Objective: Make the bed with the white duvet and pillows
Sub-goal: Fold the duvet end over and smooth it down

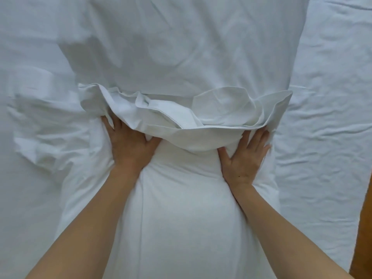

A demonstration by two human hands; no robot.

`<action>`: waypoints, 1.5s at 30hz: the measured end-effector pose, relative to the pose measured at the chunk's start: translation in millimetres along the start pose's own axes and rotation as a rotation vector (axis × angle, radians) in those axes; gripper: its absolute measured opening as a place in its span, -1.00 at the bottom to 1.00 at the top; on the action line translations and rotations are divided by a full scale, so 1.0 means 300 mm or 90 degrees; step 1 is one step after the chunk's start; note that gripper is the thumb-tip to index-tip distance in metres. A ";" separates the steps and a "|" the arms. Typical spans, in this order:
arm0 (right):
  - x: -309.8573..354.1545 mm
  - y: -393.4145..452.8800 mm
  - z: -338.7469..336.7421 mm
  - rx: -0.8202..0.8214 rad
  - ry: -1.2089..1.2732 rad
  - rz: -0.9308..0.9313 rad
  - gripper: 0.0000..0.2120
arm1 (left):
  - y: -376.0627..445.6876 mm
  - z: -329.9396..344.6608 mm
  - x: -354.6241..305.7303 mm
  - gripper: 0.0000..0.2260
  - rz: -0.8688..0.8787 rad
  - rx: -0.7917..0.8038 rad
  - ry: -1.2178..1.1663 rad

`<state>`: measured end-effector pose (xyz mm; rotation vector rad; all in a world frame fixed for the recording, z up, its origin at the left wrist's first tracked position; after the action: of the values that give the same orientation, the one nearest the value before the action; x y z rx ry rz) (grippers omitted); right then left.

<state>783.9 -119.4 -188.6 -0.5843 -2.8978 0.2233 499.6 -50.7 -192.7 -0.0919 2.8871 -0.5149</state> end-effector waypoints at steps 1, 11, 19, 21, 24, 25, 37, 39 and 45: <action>0.002 0.002 -0.002 -0.001 0.002 -0.001 -0.16 | -0.001 -0.004 0.000 -0.11 0.002 -0.003 -0.008; 0.022 -0.028 -0.077 -0.030 0.055 -0.012 -0.10 | -0.113 -0.179 0.013 -0.46 0.050 -0.253 -0.146; 0.616 -0.102 -0.366 -0.177 0.143 -0.525 -0.29 | -0.324 -0.239 0.383 -0.13 -0.382 -0.175 -0.268; 0.802 -0.074 -0.299 0.020 0.011 -0.540 -0.11 | -0.316 -0.196 0.422 -0.07 -0.417 -0.044 -0.334; 0.909 -0.034 -0.205 0.201 -0.136 -0.493 0.02 | -0.311 -0.204 0.393 -0.13 -0.372 -0.029 -0.334; 0.914 -0.020 -0.191 0.234 -0.150 -0.467 -0.05 | -0.315 -0.217 0.377 -0.16 -0.357 -0.037 -0.335; 0.753 -0.199 -0.585 0.399 0.340 -0.405 -0.88 | -0.512 -0.582 0.195 -0.71 -0.133 -0.199 -0.594; 0.759 -0.230 -0.685 0.400 0.383 -0.424 -0.85 | -0.534 -0.632 0.148 -0.64 -0.068 -0.123 -0.723; 0.844 -0.158 -0.817 0.209 0.321 -0.450 -0.61 | -0.380 -0.573 0.111 -0.58 0.019 0.274 -1.147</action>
<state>586.1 -35.2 94.7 0.3895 -2.3179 0.3678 433.3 -103.2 -1.5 -0.2605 1.0075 -0.5537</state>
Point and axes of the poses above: each hand's wrist, its own y-axis towards the middle knuckle, its own z-axis out of the palm, x = y × z, the point moved 6 cm from there along y, towards the middle knuckle, and after that the axes turned 1 degree about -x, right-handed, at the moved point
